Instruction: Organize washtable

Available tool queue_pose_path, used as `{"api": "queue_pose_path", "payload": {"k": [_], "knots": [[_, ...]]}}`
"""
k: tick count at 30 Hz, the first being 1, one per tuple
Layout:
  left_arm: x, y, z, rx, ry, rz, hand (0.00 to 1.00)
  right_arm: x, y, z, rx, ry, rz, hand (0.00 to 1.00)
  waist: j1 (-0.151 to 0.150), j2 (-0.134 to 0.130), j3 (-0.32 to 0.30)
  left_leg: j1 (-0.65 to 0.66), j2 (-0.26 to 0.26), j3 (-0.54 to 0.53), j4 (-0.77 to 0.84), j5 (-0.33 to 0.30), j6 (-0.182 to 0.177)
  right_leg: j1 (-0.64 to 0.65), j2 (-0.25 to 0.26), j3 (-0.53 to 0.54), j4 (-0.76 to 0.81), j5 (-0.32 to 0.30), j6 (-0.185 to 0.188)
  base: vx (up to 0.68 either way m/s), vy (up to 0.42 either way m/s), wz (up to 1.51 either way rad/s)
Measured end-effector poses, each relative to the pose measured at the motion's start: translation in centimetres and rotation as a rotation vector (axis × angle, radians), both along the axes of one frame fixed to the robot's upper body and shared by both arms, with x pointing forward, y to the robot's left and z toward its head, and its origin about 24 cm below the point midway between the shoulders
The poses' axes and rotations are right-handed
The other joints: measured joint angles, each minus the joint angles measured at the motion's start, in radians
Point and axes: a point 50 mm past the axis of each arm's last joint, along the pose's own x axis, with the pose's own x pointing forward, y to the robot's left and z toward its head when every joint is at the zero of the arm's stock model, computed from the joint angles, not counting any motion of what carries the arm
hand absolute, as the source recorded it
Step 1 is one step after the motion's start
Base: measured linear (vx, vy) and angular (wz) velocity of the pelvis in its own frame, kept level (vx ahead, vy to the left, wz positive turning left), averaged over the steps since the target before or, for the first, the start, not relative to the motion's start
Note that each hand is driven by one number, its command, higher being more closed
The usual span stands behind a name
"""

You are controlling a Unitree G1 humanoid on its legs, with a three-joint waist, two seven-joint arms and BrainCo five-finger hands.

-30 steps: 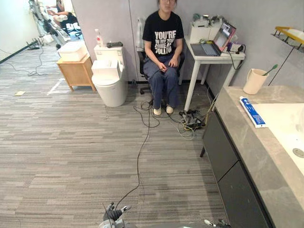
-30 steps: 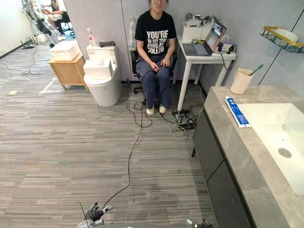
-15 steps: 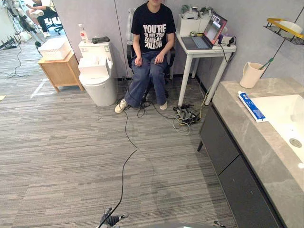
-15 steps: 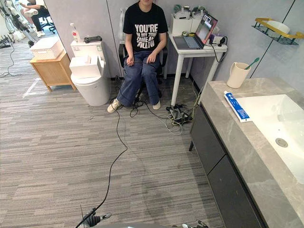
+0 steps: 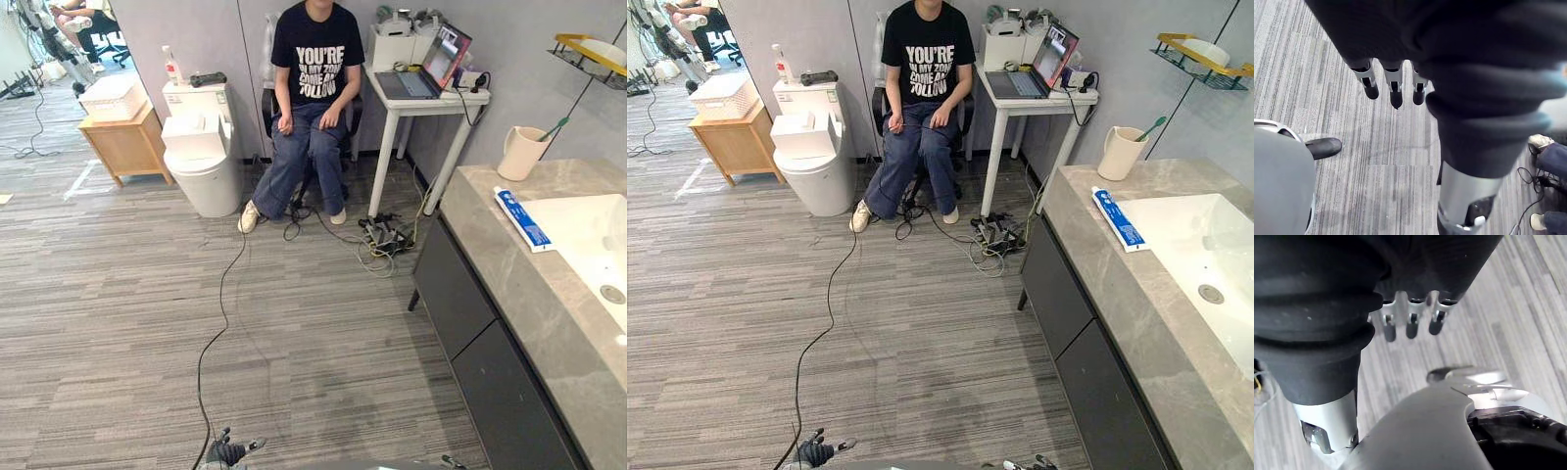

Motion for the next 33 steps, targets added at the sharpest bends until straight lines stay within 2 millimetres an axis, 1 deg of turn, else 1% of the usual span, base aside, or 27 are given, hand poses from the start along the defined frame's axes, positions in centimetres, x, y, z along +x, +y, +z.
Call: {"api": "queue_pose_path", "payload": {"k": [3,4,5,7,8,9,10,12,13,14,17,18,19,20,21,22,23,24,25,26,27,28,29,30,31,32,33], "knots": [[0.4,-0.1,0.1,0.002,-0.012,0.011,0.00,0.0,-0.2,0.0,-0.007,-0.009,-0.054,0.00,0.007,-0.001,0.016,-0.002,0.002,0.001,0.000,-0.002,-0.002,0.002,0.001,-0.003,-0.007,0.002,0.000,0.00,0.000,0.00],[0.5,-0.1,0.1,0.004,-0.014,0.013,0.00,0.0,-0.2,0.0,-0.006,-0.011,-0.060,0.00,0.008,-0.013,0.023,-0.002,0.002,0.001,0.000,-0.003,-0.002,0.002,0.002,-0.004,-0.007,0.002,0.001,0.02,-0.029,0.04],[0.7,-0.1,0.1,0.004,-0.020,0.015,0.00,0.1,-0.3,0.1,-0.006,-0.017,-0.073,0.00,0.009,-0.006,0.035,-0.003,0.005,-0.004,0.001,-0.007,-0.007,0.002,0.002,-0.019,-0.002,-0.001,0.001,0.02,-0.028,0.08],[1.3,0.3,0.3,0.012,-0.036,0.016,0.00,0.3,0.0,0.0,0.002,-0.031,-0.103,0.00,0.002,-0.016,0.065,-0.028,0.017,-0.045,0.053,-0.042,-0.021,-0.002,-0.005,-0.066,0.063,-0.051,-0.002,0.09,-0.051,0.59],[1.9,0.9,0.8,0.028,-0.073,0.038,0.00,0.7,0.2,0.1,0.007,-0.046,-0.104,0.00,0.007,-0.032,0.093,-0.111,0.050,-0.083,0.237,-0.119,-0.018,-0.016,-0.009,-0.100,0.124,-0.096,-0.011,0.07,-0.065,0.82],[2.3,1.2,1.0,0.038,-0.092,0.045,0.00,0.9,0.1,0.2,0.002,-0.054,-0.101,0.00,0.014,-0.029,0.105,-0.159,0.077,-0.094,0.338,-0.161,-0.024,-0.018,-0.005,-0.112,0.142,-0.114,-0.012,0.00,-0.061,0.73],[2.9,1.8,1.5,0.053,-0.127,0.069,0.00,1.3,0.0,0.3,-0.007,-0.070,-0.088,0.00,0.020,-0.021,0.128,-0.271,0.134,-0.104,0.576,-0.208,-0.028,-0.011,0.016,-0.143,0.173,-0.145,-0.017,0.02,-0.058,0.60],[3.3,3.0,2.1,0.087,-0.167,0.112,0.00,2.1,0.0,0.6,-0.024,-0.100,-0.047,0.00,0.034,-0.009,0.179,-0.454,0.253,-0.094,0.964,-0.189,-0.010,0.054,0.048,-0.166,0.190,-0.201,-0.036,0.10,-0.026,0.52],[3.3,3.1,2.1,0.090,-0.166,0.113,0.00,2.2,-0.1,0.7,-0.028,-0.103,-0.041,0.00,0.037,-0.011,0.179,-0.466,0.261,-0.092,0.983,-0.193,-0.008,0.060,0.047,-0.166,0.191,-0.207,-0.035,0.18,0.063,0.12],[2.7,3.2,2.0,0.092,-0.144,0.116,0.00,2.6,-0.2,0.8,-0.044,-0.112,-0.031,0.00,0.050,-0.010,0.179,-0.497,0.258,-0.068,0.979,-0.207,0.011,0.074,0.030,-0.161,0.190,-0.223,-0.026,0.23,0.127,-0.08],[1.5,2.8,1.6,0.081,-0.117,0.133,0.00,5.5,-0.2,1.5,-0.057,-0.188,0.014,0.00,0.058,-0.002,0.180,-0.581,0.199,-0.042,0.733,-0.198,0.009,0.070,-0.026,-0.135,0.176,-0.248,0.012,0.32,0.252,-0.24],[0.8,2.7,1.3,0.071,-0.098,0.154,0.00,6.2,-0.1,1.6,-0.055,-0.204,0.018,0.00,0.069,-0.001,0.179,-0.604,0.191,-0.047,0.629,-0.167,-0.007,0.074,-0.051,-0.124,0.171,-0.266,0.042,0.40,0.381,-0.38],[0.4,2.7,1.2,0.067,-0.087,0.172,0.00,6.1,0.2,1.6,-0.050,-0.202,0.016,0.00,0.077,-0.008,0.174,-0.607,0.184,-0.036,0.648,-0.113,0.011,0.080,-0.071,-0.117,0.170,-0.278,0.053,0.46,0.411,-0.32],[-0.1,2.6,1.0,0.065,-0.070,0.189,0.00,6.1,0.8,1.5,-0.033,-0.203,0.013,0.00,0.090,-0.039,0.160,-0.609,0.150,-0.007,0.714,-0.180,0.052,0.088,-0.122,-0.121,0.158,-0.296,0.035,0.41,0.318,-0.22],[-0.4,2.7,0.9,0.067,-0.060,0.192,0.00,5.8,1.3,1.3,-0.016,-0.197,0.010,0.00,0.095,-0.051,0.152,-0.616,0.143,0.003,0.754,-0.230,0.058,0.091,-0.136,-0.125,0.164,-0.276,0.046,0.57,0.375,-0.19],[-0.8,2.9,0.8,0.068,-0.040,0.207,0.00,5.6,1.9,1.2,0.001,-0.198,0.006,0.00,0.101,-0.055,0.147,-0.615,0.126,0.005,0.827,-0.303,0.105,0.085,-0.173,-0.123,0.240,-0.254,0.077,0.63,0.399,-0.06],[-1.3,2.9,0.6,0.064,-0.018,0.214,0.00,5.4,2.1,1.1,0.015,-0.196,-0.018,0.00,0.092,-0.062,0.146,-0.585,0.104,0.017,0.853,-0.341,0.123,0.057,-0.210,-0.105,0.363,-0.252,0.074,0.65,0.422,-0.04],[-1.6,2.9,0.5,0.058,0.001,0.210,0.00,5.7,2.2,1.1,0.018,-0.201,-0.023,0.00,0.088,-0.067,0.147,-0.530,0.088,0.051,0.854,-0.380,0.140,-0.010,-0.249,-0.074,0.558,-0.214,0.013,0.63,0.415,-0.12],[-1.9,2.8,0.4,0.058,0.021,0.196,0.00,6.3,2.2,1.2,0.020,-0.216,-0.019,0.00,0.072,-0.056,0.156,-0.433,0.072,0.075,0.826,-0.414,0.150,-0.115,-0.250,-0.010,0.831,-0.187,-0.019,0.61,0.329,-0.42],[-2.0,2.8,0.3,0.058,0.030,0.180,0.00,6.9,2.2,1.4,0.017,-0.236,-0.009,0.00,0.062,-0.041,0.170,-0.328,0.067,0.100,0.779,-0.427,0.150,-0.167,-0.216,0.016,0.974,-0.202,-0.001,0.78,0.341,-0.66],[-2.3,2.7,0.3,0.057,0.041,0.171,0.00,7.6,2.0,1.7,0.014,-0.257,0.016,0.00,0.045,-0.014,0.178,-0.187,0.062,0.136,0.689,-0.430,0.151,-0.213,-0.175,-0.030,1.039,-0.232,-0.011,0.67,0.250,-0.70],[-2.4,2.6,0.2,0.057,0.044,0.164,0.00,7.9,1.8,1.8,0.011,-0.267,0.025,0.00,0.040,-0.002,0.176,-0.118,0.060,0.157,0.634,-0.427,0.145,-0.237,-0.158,-0.088,1.034,-0.248,-0.020,0.65,0.255,-0.82],[-1.7,2.6,0.3,0.057,0.024,0.152,0.00,8.3,1.5,2.1,0.002,-0.285,0.045,0.00,0.033,0.014,0.169,-0.018,0.055,0.203,0.534,-0.412,0.103,-0.291,-0.147,-0.246,0.975,-0.270,-0.046,0.55,0.251,-0.88],[-1.0,2.7,0.5,0.060,0.007,0.142,0.00,9.0,1.7,2.4,-0.001,-0.313,0.068,0.00,0.016,0.013,0.166,0.060,0.027,0.252,0.434,-0.391,0.051,-0.337,-0.133,-0.470,0.808,-0.249,-0.094,0.64,0.301,-0.90],[-0.8,2.7,0.5,0.059,0.001,0.135,0.00,9.2,1.8,2.5,-0.003,-0.325,0.077,0.00,0.012,0.003,0.157,0.088,-0.002,0.278,0.404,-0.386,0.042,-0.351,-0.116,-0.567,0.695,-0.197,-0.128,0.54,0.241,-0.85],[-0.7,2.9,0.6,0.059,-0.006,0.133,0.00,8.9,2.2,2.3,0.004,-0.310,0.101,0.00,0.008,-0.029,0.140,0.119,-0.048,0.316,0.372,-0.374,0.020,-0.350,-0.098,-0.717,0.554,-0.072,-0.251,0.56,0.216,-1.08],[-1.3,3.0,0.5,0.053,0.005,0.154,0.00,7.7,2.3,1.9,0.008,-0.274,0.112,0.00,0.009,-0.062,0.107,0.144,-0.092,0.340,0.397,-0.377,0.011,-0.328,-0.041,-0.840,0.432,-0.090,-0.390,0.45,0.151,-1.28]]}}
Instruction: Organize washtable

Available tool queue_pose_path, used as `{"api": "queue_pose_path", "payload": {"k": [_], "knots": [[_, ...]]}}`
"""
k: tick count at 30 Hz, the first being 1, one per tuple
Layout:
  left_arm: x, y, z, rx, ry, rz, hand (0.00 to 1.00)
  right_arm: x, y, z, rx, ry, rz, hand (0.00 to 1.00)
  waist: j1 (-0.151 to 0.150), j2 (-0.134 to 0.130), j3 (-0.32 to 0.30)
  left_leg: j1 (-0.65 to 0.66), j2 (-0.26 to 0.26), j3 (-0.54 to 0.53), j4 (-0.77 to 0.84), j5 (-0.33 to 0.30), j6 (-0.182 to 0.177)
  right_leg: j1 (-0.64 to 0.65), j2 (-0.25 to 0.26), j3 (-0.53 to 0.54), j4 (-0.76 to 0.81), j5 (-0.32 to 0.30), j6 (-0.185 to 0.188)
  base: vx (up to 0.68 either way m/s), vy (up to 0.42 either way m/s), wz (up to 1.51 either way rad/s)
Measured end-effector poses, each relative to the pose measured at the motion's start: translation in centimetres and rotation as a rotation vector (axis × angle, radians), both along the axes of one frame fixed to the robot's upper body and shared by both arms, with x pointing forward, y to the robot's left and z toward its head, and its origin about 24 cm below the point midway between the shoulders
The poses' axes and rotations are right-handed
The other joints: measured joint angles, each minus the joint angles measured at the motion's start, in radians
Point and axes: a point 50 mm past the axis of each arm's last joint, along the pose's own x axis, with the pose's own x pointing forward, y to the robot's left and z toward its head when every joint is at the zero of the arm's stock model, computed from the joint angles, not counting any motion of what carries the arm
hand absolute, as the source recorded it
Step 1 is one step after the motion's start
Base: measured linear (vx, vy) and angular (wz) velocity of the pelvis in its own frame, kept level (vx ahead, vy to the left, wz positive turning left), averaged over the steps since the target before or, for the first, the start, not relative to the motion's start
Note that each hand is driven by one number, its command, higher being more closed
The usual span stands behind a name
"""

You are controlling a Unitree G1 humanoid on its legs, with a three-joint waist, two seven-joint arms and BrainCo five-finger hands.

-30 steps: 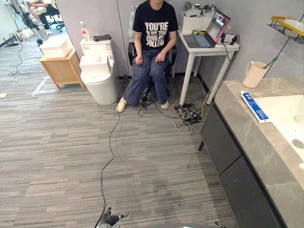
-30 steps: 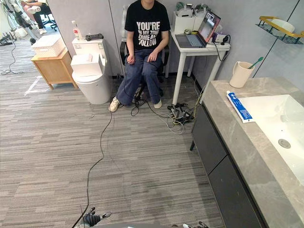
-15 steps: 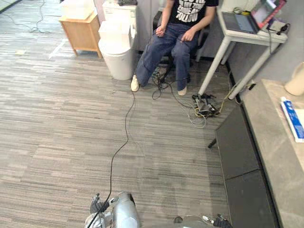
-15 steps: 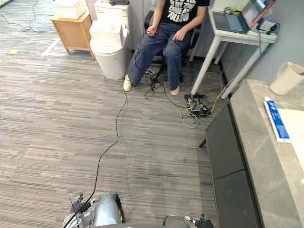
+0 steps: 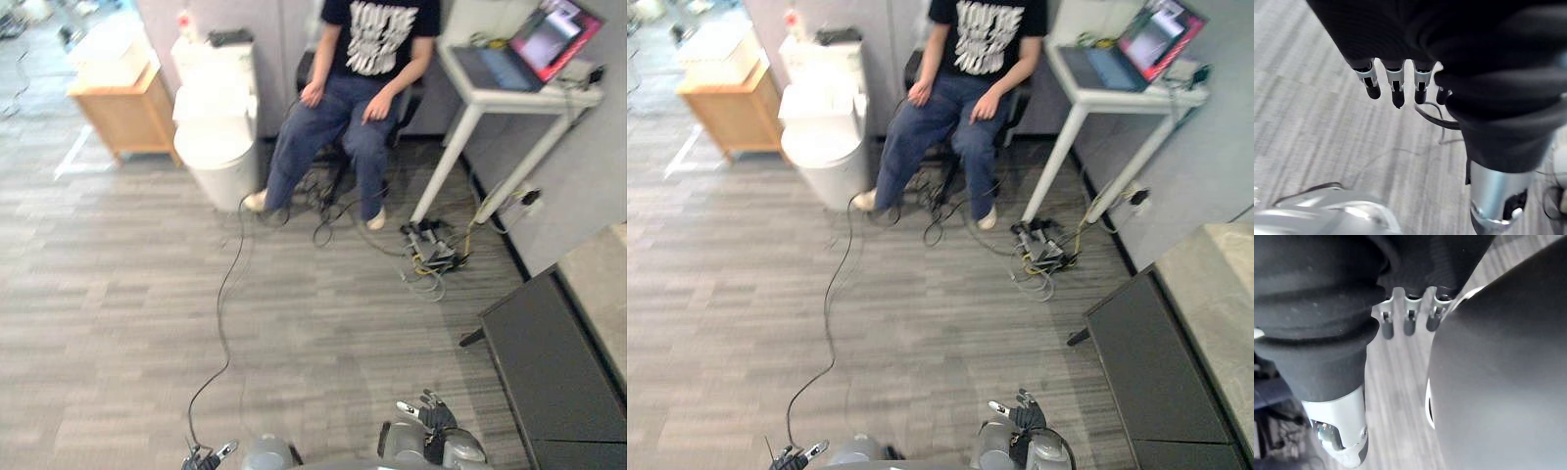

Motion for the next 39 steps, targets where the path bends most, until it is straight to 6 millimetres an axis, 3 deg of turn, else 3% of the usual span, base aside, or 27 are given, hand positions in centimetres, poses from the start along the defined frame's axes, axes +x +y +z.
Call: {"api": "queue_pose_path", "payload": {"k": [1,2,3,4,5,6,8,9,11,12,13,14,17,18,20,22,25,26,27,28,29,30,32,34,35,36,39], "knots": [[-0.3,-0.1,-0.1,-0.004,0.003,0.009,0.00,-0.3,-0.1,-0.1,-0.002,0.010,-0.003,0.00,0.005,0.000,-0.012,0.006,-0.001,0.004,0.036,-0.004,-0.008,0.018,0.032,0.000,-0.058,-0.062,-0.003,0.52,0.207,-2.08],[-0.5,-1.1,-0.4,-0.032,0.016,0.022,0.00,-0.1,-0.7,0.1,-0.012,-0.002,-0.027,0.00,0.010,0.048,-0.011,-0.014,0.069,0.018,0.202,0.016,-0.078,0.043,0.093,0.059,-0.094,-0.070,-0.003,0.48,0.233,-2.30],[-0.7,-1.4,-0.4,-0.041,0.018,0.049,0.00,-0.1,-0.5,0.4,-0.002,-0.030,-0.053,0.00,0.004,0.074,-0.005,-0.094,0.159,0.004,0.482,0.114,-0.070,0.074,0.157,0.130,-0.138,-0.068,0.004,0.48,0.273,-2.33],[-0.4,-1.5,-0.4,-0.045,0.008,0.057,0.00,-0.1,-0.6,0.5,-0.007,-0.042,-0.054,0.00,0.005,0.089,-0.003,-0.145,0.219,-0.025,0.621,0.152,-0.011,0.093,0.191,0.169,-0.155,-0.065,0.006,0.34,0.223,-2.22],[0.2,-1.5,-0.2,-0.040,-0.017,0.055,0.00,-0.2,-0.2,0.5,0.001,-0.043,-0.051,0.00,0.022,0.102,0.008,-0.221,0.306,-0.087,0.825,0.136,0.041,0.134,0.241,0.265,-0.158,-0.074,0.015,0.32,0.287,-2.35],[0.6,-1.3,-0.1,-0.032,-0.032,0.059,0.00,-0.6,0.2,0.3,0.008,-0.028,-0.059,0.00,0.039,0.093,0.014,-0.299,0.339,-0.173,0.896,0.117,0.069,0.181,0.257,0.344,-0.158,-0.083,0.033,0.27,0.255,-2.31],[0.7,-0.3,0.3,0.002,-0.051,0.065,0.00,-1.0,1.2,0.1,0.031,-0.021,-0.073,0.00,0.042,0.048,0.000,-0.393,0.323,-0.299,0.801,0.088,0.090,0.225,0.257,0.491,-0.177,-0.083,0.057,0.31,0.268,-2.17],[0.3,-0.2,0.3,0.005,-0.051,0.073,0.00,-0.8,1.6,0.2,0.034,-0.029,-0.053,0.00,0.046,0.041,-0.007,-0.430,0.297,-0.383,0.654,0.072,0.064,0.244,0.262,0.598,-0.200,-0.067,0.081,0.29,0.262,-2.44],[0.1,-1.1,0.1,-0.020,-0.047,0.079,0.00,-0.4,1.6,0.4,0.034,-0.049,-0.044,0.00,0.065,0.051,-0.021,-0.459,0.231,-0.561,0.411,0.052,0.012,0.240,0.273,0.758,-0.220,-0.041,0.121,0.26,0.353,-2.78],[0.0,-1.6,0.0,-0.035,-0.045,0.092,0.00,-0.3,1.4,0.5,0.033,-0.059,-0.053,0.00,0.068,0.076,-0.026,-0.460,0.206,-0.656,0.279,0.068,-0.014,0.231,0.280,0.820,-0.221,-0.032,0.154,0.24,0.423,-2.77],[0.0,-2.3,-0.2,-0.054,-0.043,0.094,0.00,0.1,1.0,0.8,0.021,-0.080,-0.055,0.00,0.066,0.111,-0.033,-0.451,0.207,-0.700,0.158,0.100,-0.018,0.209,0.299,0.890,-0.195,-0.029,0.189,0.23,0.494,-2.42],[-0.2,-2.4,-0.3,-0.061,-0.040,0.101,0.00,0.2,0.9,0.8,0.019,-0.078,-0.052,0.00,0.066,0.117,-0.031,-0.424,0.207,-0.669,0.138,0.125,-0.076,0.184,0.301,0.959,-0.144,-0.046,0.216,0.28,0.457,-2.47],[0.9,-2.4,0.0,-0.057,-0.077,0.099,0.00,0.5,1.4,0.9,0.034,-0.093,-0.040,0.00,0.068,0.114,-0.032,-0.324,0.211,-0.420,0.097,0.099,-0.031,0.116,0.209,0.825,-0.042,-0.051,0.267,0.18,0.382,-2.04],[1.6,-2.6,0.1,-0.057,-0.090,0.059,0.00,0.8,1.8,1.0,0.042,-0.100,-0.028,0.00,0.064,0.117,-0.032,-0.291,0.211,-0.343,0.093,0.087,-0.011,0.093,0.114,0.639,0.001,-0.070,0.286,0.06,0.330,-1.79],[2.8,-2.9,0.2,-0.063,-0.108,0.015,0.00,0.9,1.6,1.1,0.046,-0.104,-0.019,0.00,0.065,0.122,-0.030,-0.269,0.214,-0.330,0.076,0.087,-0.011,0.066,0.020,0.521,0.052,-0.079,0.283,0.06,0.143,-1.26],[3.7,-2.6,0.4,-0.057,-0.118,-0.017,0.00,0.7,1.2,0.9,0.039,-0.094,-0.022,0.00,0.061,0.129,-0.029,-0.254,0.232,-0.334,0.055,0.087,-0.011,0.045,-0.010,0.541,0.044,-0.079,0.297,0.06,-0.010,-0.66],[5.6,-2.2,0.9,-0.034,-0.143,-0.082,0.00,0.0,-0.8,0.6,0.003,-0.050,-0.065,0.00,0.053,0.132,-0.027,-0.242,0.260,-0.380,0.017,0.087,-0.012,0.039,-0.067,0.615,-0.071,-0.050,0.371,0.12,-0.189,-0.15],[6.0,-2.0,1.0,-0.025,-0.149,-0.096,0.00,-0.6,-1.7,0.4,-0.011,-0.025,-0.093,0.00,0.042,0.130,-0.026,-0.239,0.265,-0.387,0.019,0.088,-0.016,0.045,-0.085,0.650,-0.151,-0.017,0.393,0.19,-0.350,0.08],[5.8,-1.6,1.0,-0.013,-0.140,-0.101,0.00,-1.6,-2.3,0.2,-0.003,0.000,-0.156,0.00,0.032,0.115,-0.024,-0.217,0.263,-0.385,0.015,0.094,-0.059,0.076,-0.114,0.686,-0.231,0.093,0.392,0.21,-0.389,0.12],[5.8,-1.5,1.0,-0.010,-0.140,-0.101,0.00,-1.8,-2.5,0.2,-0.005,0.002,-0.169,0.00,0.031,0.102,-0.026,-0.208,0.263,-0.386,0.011,0.092,-0.066,0.083,-0.120,0.693,-0.226,0.125,0.385,0.20,-0.387,0.27],[5.6,-0.9,1.1,0.004,-0.134,-0.096,0.00,-2.4,-3.0,0.0,-0.011,0.021,-0.190,0.00,0.023,0.090,-0.025,-0.162,0.268,-0.385,-0.019,0.089,-0.112,0.117,-0.127,0.702,-0.182,0.103,0.478,0.19,-0.395,0.14],[5.2,-1.8,0.8,-0.017,-0.130,-0.084,0.00,-2.6,-4.1,0.0,-0.036,0.040,-0.190,0.00,0.023,0.132,-0.022,-0.129,0.314,-0.382,-0.040,0.115,-0.155,0.118,-0.088,0.699,-0.129,0.040,0.480,0.18,-0.372,0.14],[4.2,-3.0,0.3,-0.056,-0.111,-0.049,0.00,-3.3,-5.3,0.0,-0.063,0.066,-0.191,0.00,0.021,0.142,-0.023,-0.131,0.356,-0.390,-0.019,0.208,-0.177,0.119,-0.050,0.682,-0.072,-0.015,0.441,0.20,-0.387,0.04],[3.0,-3.8,-0.1,-0.091,-0.093,0.007,0.00,-4.1,-5.4,-0.2,-0.066,0.094,-0.196,0.00,0.020,0.140,-0.026,-0.190,0.407,-0.418,0.091,0.296,-0.114,0.143,-0.019,0.661,-0.083,-0.039,0.403,0.19,-0.418,0.05],[2.4,-3.8,-0.2,-0.096,-0.078,0.021,0.00,-4.6,-5.2,-0.4,-0.059,0.113,-0.199,0.00,0.008,0.129,-0.021,-0.252,0.450,-0.417,0.214,0.358,-0.017,0.184,0.006,0.645,-0.120,-0.048,0.387,0.17,-0.374,0.10],[2.5,-3.5,-0.1,-0.095,-0.094,0.049,0.00,-5.4,-4.9,-0.7,-0.050,0.136,-0.206,0.00,0.012,0.122,-0.017,-0.296,0.497,-0.389,0.339,0.343,0.023,0.235,0.029,0.629,-0.158,-0.056,0.370,0.17,-0.354,0.09],[2.8,-3.3,0.1,-0.089,-0.112,0.050,0.00,-6.4,-5.2,-0.7,-0.059,0.158,-0.221,0.00,0.011,0.105,-0.011,-0.328,0.484,-0.332,0.420,0.264,-0.031,0.321,0.040,0.623,-0.198,-0.062,0.359,0.17,-0.201,-0.02]]}}
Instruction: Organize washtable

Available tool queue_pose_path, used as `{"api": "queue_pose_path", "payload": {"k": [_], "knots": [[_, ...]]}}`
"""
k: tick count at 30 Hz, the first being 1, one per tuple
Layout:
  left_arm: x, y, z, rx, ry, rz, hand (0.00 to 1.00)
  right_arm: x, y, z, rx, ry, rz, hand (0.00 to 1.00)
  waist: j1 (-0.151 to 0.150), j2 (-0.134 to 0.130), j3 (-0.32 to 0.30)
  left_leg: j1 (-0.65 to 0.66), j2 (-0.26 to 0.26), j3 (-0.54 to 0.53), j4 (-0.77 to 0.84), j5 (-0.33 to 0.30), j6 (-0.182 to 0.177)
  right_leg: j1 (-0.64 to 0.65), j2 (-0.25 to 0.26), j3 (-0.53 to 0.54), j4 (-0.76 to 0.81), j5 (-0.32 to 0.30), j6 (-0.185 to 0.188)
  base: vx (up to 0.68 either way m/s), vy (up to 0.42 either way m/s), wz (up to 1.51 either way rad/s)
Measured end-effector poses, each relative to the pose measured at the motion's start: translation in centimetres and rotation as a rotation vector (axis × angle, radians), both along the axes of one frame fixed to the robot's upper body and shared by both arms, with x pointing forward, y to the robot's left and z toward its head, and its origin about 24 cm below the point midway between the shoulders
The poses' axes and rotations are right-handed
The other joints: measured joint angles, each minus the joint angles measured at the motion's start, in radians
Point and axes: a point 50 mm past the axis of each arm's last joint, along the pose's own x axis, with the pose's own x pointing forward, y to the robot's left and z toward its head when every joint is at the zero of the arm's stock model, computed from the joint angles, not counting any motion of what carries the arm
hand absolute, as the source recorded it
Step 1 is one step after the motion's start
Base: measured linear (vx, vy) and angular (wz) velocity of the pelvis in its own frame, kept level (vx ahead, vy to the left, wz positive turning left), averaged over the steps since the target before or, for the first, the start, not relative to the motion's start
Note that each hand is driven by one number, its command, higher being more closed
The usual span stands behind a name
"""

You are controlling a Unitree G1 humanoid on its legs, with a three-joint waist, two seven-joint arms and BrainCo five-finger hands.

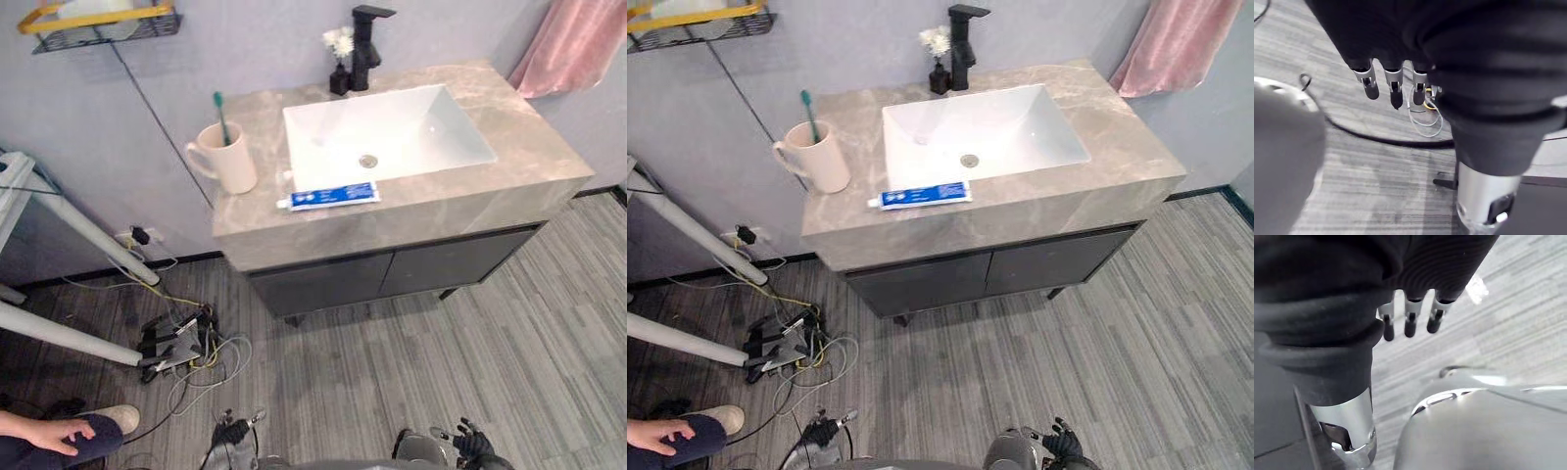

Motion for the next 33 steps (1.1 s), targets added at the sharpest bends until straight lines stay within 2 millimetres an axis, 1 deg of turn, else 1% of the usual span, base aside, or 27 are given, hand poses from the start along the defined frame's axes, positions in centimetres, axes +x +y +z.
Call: {"api": "queue_pose_path", "payload": {"k": [2,3,4,5,6,7,8,9,10,11,14,15,17,18,25,30,31,32,33], "knots": [[0.5,0.0,0.2,0.006,-0.018,-0.016,0.00,0.7,0.1,0.1,0.001,-0.018,0.004,0.00,0.001,-0.004,0.003,-0.072,-0.070,0.016,-0.047,-0.059,-0.018,0.020,0.000,0.002,-0.023,0.000,0.000,0.11,0.014,-0.11],[0.6,0.0,0.2,0.007,-0.021,-0.021,0.00,0.8,0.2,0.1,0.004,-0.021,0.003,0.00,0.002,-0.004,0.003,-0.094,-0.094,0.019,-0.075,-0.067,-0.022,0.021,-0.004,0.000,-0.023,0.000,0.000,0.08,0.103,0.00],[0.9,0.0,0.3,0.008,-0.025,-0.024,0.00,1.0,0.5,0.0,0.013,-0.026,-0.005,0.00,0.005,-0.007,0.005,-0.117,-0.148,0.032,-0.162,-0.069,-0.021,0.023,-0.016,-0.003,-0.022,0.000,0.001,0.09,0.153,0.08],[0.8,0.1,0.3,0.013,-0.020,-0.032,0.00,0.9,0.9,-0.1,0.023,-0.025,-0.009,0.00,0.014,-0.016,0.001,-0.090,-0.191,0.043,-0.245,-0.079,-0.009,0.024,-0.031,-0.002,-0.016,-0.001,0.007,0.10,0.148,0.16],[1.0,0.1,0.3,0.012,-0.024,-0.036,0.00,0.9,1.5,-0.2,0.037,-0.026,-0.008,0.00,0.015,-0.019,-0.004,-0.065,-0.213,0.037,-0.285,-0.079,-0.009,0.022,-0.035,-0.004,-0.015,-0.002,0.017,0.11,0.144,0.33],[1.4,0.3,0.4,0.023,-0.034,-0.045,0.00,1.1,2.6,-0.4,0.065,-0.032,-0.005,0.00,0.024,-0.045,0.008,-0.057,-0.245,0.031,-0.328,-0.080,-0.003,0.020,-0.052,-0.008,-0.018,0.000,0.020,0.09,0.130,0.39],[1.7,0.9,0.7,0.037,-0.046,-0.041,0.00,1.3,2.9,-0.4,0.072,-0.039,0.000,0.00,0.034,-0.067,0.021,-0.058,-0.255,0.028,-0.326,-0.081,0.000,0.024,-0.063,-0.009,-0.015,0.002,0.022,0.07,0.137,0.32],[1.6,1.2,0.7,0.042,-0.048,-0.027,0.00,1.3,3.2,-0.4,0.075,-0.040,0.010,0.00,0.039,-0.071,0.021,-0.058,-0.254,0.028,-0.320,-0.082,0.003,0.026,-0.065,-0.010,-0.012,0.005,0.024,0.05,0.119,0.14],[1.4,1.6,0.8,0.050,-0.043,-0.024,0.00,1.4,3.4,-0.3,0.077,-0.045,0.012,0.00,0.043,-0.068,0.023,-0.054,-0.254,0.029,-0.312,-0.083,0.005,0.028,-0.067,-0.008,-0.011,0.012,0.030,0.04,0.093,0.01],[1.3,1.8,0.7,0.054,-0.039,-0.021,0.00,1.8,3.5,-0.2,0.075,-0.064,0.018,0.00,0.047,-0.072,0.021,-0.040,-0.252,0.032,-0.311,-0.084,0.004,0.037,-0.067,-0.004,-0.010,0.021,0.036,0.04,0.096,-0.05],[1.5,1.5,0.7,0.046,-0.043,-0.022,0.00,2.2,3.5,0.0,0.068,-0.081,0.034,0.00,0.050,-0.075,0.017,-0.029,-0.248,0.042,-0.314,-0.085,0.004,0.040,-0.073,-0.001,-0.011,0.034,0.051,0.00,0.054,-0.12],[1.6,1.1,0.7,0.033,-0.046,-0.017,0.00,2.2,3.5,0.0,0.066,-0.085,0.035,0.00,0.050,-0.070,0.017,-0.025,-0.248,0.055,-0.326,-0.085,0.004,0.031,-0.075,0.001,-0.014,0.035,0.054,-0.03,0.047,-0.19],[1.5,0.9,0.6,0.034,-0.038,-0.029,0.00,2.2,3.4,0.0,0.062,-0.084,0.032,0.00,0.047,-0.065,0.014,-0.022,-0.255,0.060,-0.347,-0.085,0.004,0.024,-0.078,0.004,-0.017,0.036,0.055,-0.01,0.012,-0.19],[0.9,0.8,0.1,0.035,0.014,-0.087,0.00,0.1,3.6,-0.8,0.075,0.019,0.004,0.00,0.052,-0.087,-0.012,0.131,-0.463,0.056,-0.807,0.150,0.060,0.033,-0.137,0.025,-0.153,0.088,0.067,0.00,0.005,-0.08],[0.8,0.9,0.1,0.035,0.015,-0.080,0.00,0.1,3.5,-0.8,0.073,0.020,0.002,0.00,0.053,-0.086,-0.012,0.135,-0.467,0.040,-0.809,0.150,0.060,0.046,-0.138,0.015,-0.159,0.084,0.071,0.00,0.000,0.05],[0.5,0.9,-0.1,0.031,0.026,-0.070,0.00,0.1,3.4,-1.0,0.078,0.039,-0.023,0.00,0.057,-0.084,-0.015,0.138,-0.471,-0.018,-0.808,0.156,0.054,0.083,-0.133,-0.010,-0.195,0.087,0.077,0.03,-0.018,0.19],[0.4,1.0,-0.1,0.030,0.029,-0.062,0.00,0.2,3.3,-1.0,0.077,0.045,-0.023,0.00,0.058,-0.083,-0.017,0.137,-0.471,-0.036,-0.808,0.157,0.053,0.085,-0.132,-0.010,-0.199,0.088,0.077,0.04,-0.046,-0.02],[0.2,1.2,-0.1,0.029,0.034,-0.045,0.00,0.4,3.2,-1.0,0.075,0.052,-0.021,0.00,0.059,-0.081,-0.020,0.137,-0.470,-0.083,-0.809,0.157,0.053,0.086,-0.130,-0.005,-0.204,0.089,0.079,0.03,-0.048,-0.07],[0.1,1.2,-0.2,0.028,0.037,-0.040,0.00,0.5,3.2,-1.0,0.070,0.051,-0.022,0.00,0.059,-0.079,-0.021,0.137,-0.470,-0.099,-0.809,0.156,0.052,0.086,-0.129,-0.003,-0.206,0.089,0.080,0.03,-0.055,-0.09]]}}
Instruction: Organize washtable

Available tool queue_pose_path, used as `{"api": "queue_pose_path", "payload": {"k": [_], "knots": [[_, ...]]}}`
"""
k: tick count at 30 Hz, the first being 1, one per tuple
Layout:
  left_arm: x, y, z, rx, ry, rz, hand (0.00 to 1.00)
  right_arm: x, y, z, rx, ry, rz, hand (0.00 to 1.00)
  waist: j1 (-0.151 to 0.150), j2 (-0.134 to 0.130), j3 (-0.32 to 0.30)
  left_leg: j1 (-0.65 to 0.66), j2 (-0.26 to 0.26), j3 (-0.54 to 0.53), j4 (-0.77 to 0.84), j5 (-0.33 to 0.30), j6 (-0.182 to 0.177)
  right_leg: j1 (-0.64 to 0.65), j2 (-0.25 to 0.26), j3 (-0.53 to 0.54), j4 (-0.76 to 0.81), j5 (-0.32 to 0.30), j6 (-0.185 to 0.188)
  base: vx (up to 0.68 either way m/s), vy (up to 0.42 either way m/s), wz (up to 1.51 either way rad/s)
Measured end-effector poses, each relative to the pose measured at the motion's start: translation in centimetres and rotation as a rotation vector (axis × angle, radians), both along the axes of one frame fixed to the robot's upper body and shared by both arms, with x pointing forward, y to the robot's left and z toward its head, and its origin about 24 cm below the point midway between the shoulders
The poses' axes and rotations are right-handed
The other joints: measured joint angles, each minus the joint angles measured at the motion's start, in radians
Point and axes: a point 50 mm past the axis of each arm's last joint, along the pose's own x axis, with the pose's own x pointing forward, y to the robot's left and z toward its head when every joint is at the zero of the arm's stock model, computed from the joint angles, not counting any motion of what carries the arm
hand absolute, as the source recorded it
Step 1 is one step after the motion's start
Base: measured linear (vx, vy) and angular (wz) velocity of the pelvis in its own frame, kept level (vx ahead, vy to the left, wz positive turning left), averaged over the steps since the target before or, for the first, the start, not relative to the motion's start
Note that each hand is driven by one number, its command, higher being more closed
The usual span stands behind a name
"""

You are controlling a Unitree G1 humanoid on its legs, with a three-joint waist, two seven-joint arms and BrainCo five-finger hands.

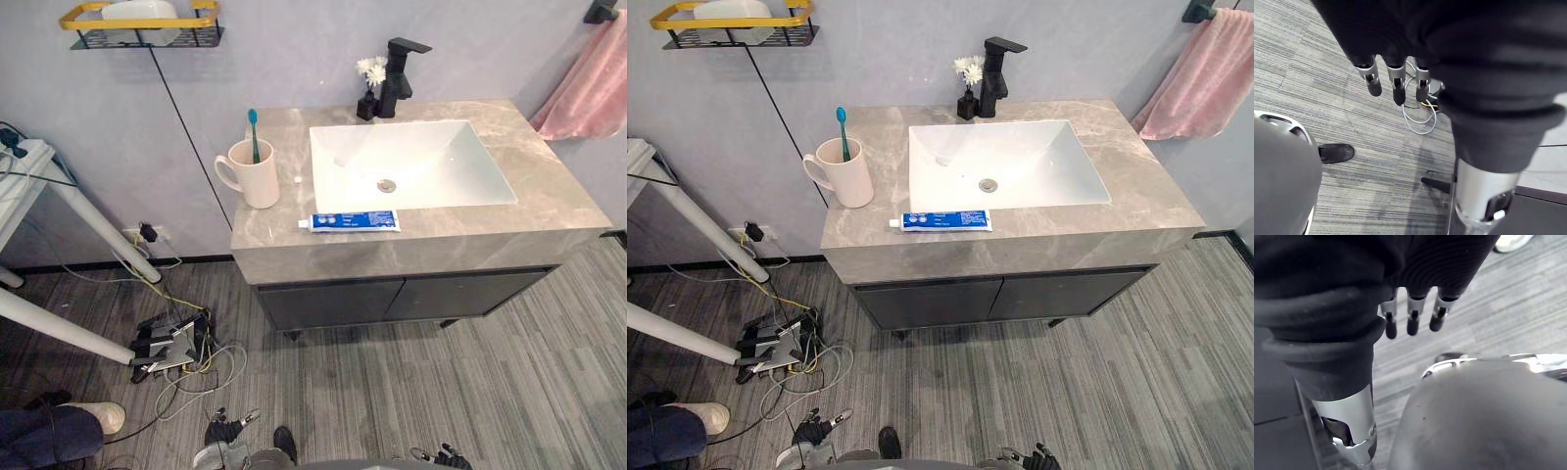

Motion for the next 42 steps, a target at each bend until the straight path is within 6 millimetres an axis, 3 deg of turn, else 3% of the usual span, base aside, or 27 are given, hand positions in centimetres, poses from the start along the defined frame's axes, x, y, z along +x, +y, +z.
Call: {"api": "queue_pose_path", "payload": {"k": [10,12,15,17,18,19,22,23,25,29,32,37,39,40,42], "knots": [[-1.1,1.1,-0.2,-0.003,0.028,0.089,0.00,0.2,-0.1,-0.2,0.007,0.022,-0.020,0.00,-0.005,0.005,-0.009,0.011,0.006,-0.020,-0.008,-0.001,-0.002,0.017,0.010,0.003,-0.009,0.001,-0.006,0.00,-0.013,0.00],[-1.9,1.8,-0.1,0.005,0.031,0.177,0.00,0.4,-0.2,-0.1,0.005,0.019,-0.020,0.00,-0.003,0.009,-0.011,0.008,0.007,-0.029,-0.008,-0.001,-0.002,0.017,0.012,0.000,-0.013,0.000,-0.006,-0.03,-0.017,0.08],[-1.8,4.5,1.5,0.089,-0.075,0.341,0.00,0.7,-0.2,-0.1,0.001,0.011,-0.017,0.00,0.008,0.014,-0.012,-0.004,0.012,-0.044,-0.001,-0.001,-0.002,0.017,0.020,-0.004,-0.019,0.000,-0.007,-0.01,-0.019,0.11],[-0.7,8.9,5.9,0.275,-0.282,0.492,0.00,0.0,-0.4,-0.1,-0.006,0.026,-0.007,0.00,0.050,0.015,-0.013,-0.019,0.027,-0.048,0.025,-0.006,-0.010,0.013,0.031,0.004,-0.014,0.001,-0.015,0.00,-0.042,0.07],[-0.3,10.0,7.5,0.334,-0.351,0.524,0.00,0.2,-0.2,-0.1,-0.005,0.024,-0.001,0.00,0.052,0.013,-0.014,-0.046,0.033,-0.057,0.070,-0.023,-0.019,0.009,0.033,0.008,-0.010,0.004,-0.010,-0.01,-0.055,0.23],[0.5,11.7,11.0,0.453,-0.484,0.564,0.00,0.7,-0.1,0.0,-0.012,0.007,0.024,0.00,0.060,0.019,-0.008,-0.105,0.059,-0.071,0.194,-0.081,-0.020,0.010,0.045,0.014,0.004,0.006,-0.013,-0.02,-0.036,0.17],[1.3,13.2,18.8,0.737,-0.720,0.569,0.00,2.3,-0.3,0.6,-0.038,-0.061,0.069,0.00,0.083,0.075,0.004,-0.176,0.130,-0.074,0.414,-0.186,-0.031,0.035,0.088,0.026,0.015,-0.006,-0.019,-0.08,-0.037,-0.05],[1.5,13.0,20.9,0.829,-0.765,0.558,0.00,2.9,-0.2,0.8,-0.045,-0.083,0.092,0.00,0.082,0.096,0.004,-0.178,0.141,-0.066,0.429,-0.197,-0.027,0.043,0.089,0.020,0.017,-0.010,-0.018,-0.10,-0.004,0.09],[1.5,12.3,24.0,0.953,-0.841,0.546,0.00,3.3,0.0,1.0,-0.043,-0.104,0.093,0.00,0.080,0.113,-0.001,-0.180,0.142,-0.057,0.424,-0.199,-0.025,0.042,0.088,0.014,0.019,-0.022,-0.022,-0.13,0.001,0.07],[1.5,9.5,31.1,1.184,-1.090,0.486,0.00,3.2,0.8,1.1,-0.033,-0.120,0.114,0.00,0.083,0.110,-0.020,-0.206,0.121,-0.057,0.409,-0.195,-0.017,0.018,0.074,0.002,0.027,-0.024,-0.021,-0.06,0.015,0.09],[2.3,6.3,34.1,1.198,-1.306,0.366,0.00,2.9,1.0,1.0,-0.026,-0.115,0.107,0.00,0.091,0.099,-0.043,-0.209,0.102,-0.049,0.371,-0.174,-0.002,-0.012,0.052,0.007,0.032,-0.017,-0.015,0.06,0.047,0.01],[6.1,-0.3,35.1,0.865,-1.571,0.008,0.00,3.0,2.4,0.9,0.012,-0.124,0.093,0.00,0.077,0.063,-0.057,-0.200,0.097,-0.040,0.378,-0.182,-0.005,-0.009,0.048,0.018,0.043,-0.006,-0.008,0.07,0.023,-0.06],[7.0,-2.5,35.3,0.754,-1.638,-0.133,0.00,3.1,2.4,0.9,0.021,-0.136,0.075,0.00,0.074,0.056,-0.053,-0.192,0.106,-0.034,0.374,-0.205,-0.006,-0.025,0.048,0.030,0.094,-0.014,-0.022,-0.01,0.017,-0.19],[7.4,-4.2,35.7,0.679,-1.700,-0.240,0.00,3.2,2.4,1.0,0.025,-0.144,0.061,0.00,0.072,0.055,-0.052,-0.178,0.113,-0.034,0.362,-0.212,-0.011,-0.077,0.044,0.037,0.207,-0.028,-0.043,-0.04,0.022,-0.19],[7.7,-5.8,35.9,0.598,-1.756,-0.366,0.00,3.2,2.2,1.0,0.026,-0.147,0.055,0.00,0.069,0.050,-0.050,-0.157,0.112,-0.039,0.338,-0.211,-0.011,-0.145,0.028,0.057,0.341,-0.029,-0.043,-0.01,0.018,-0.08]]}}
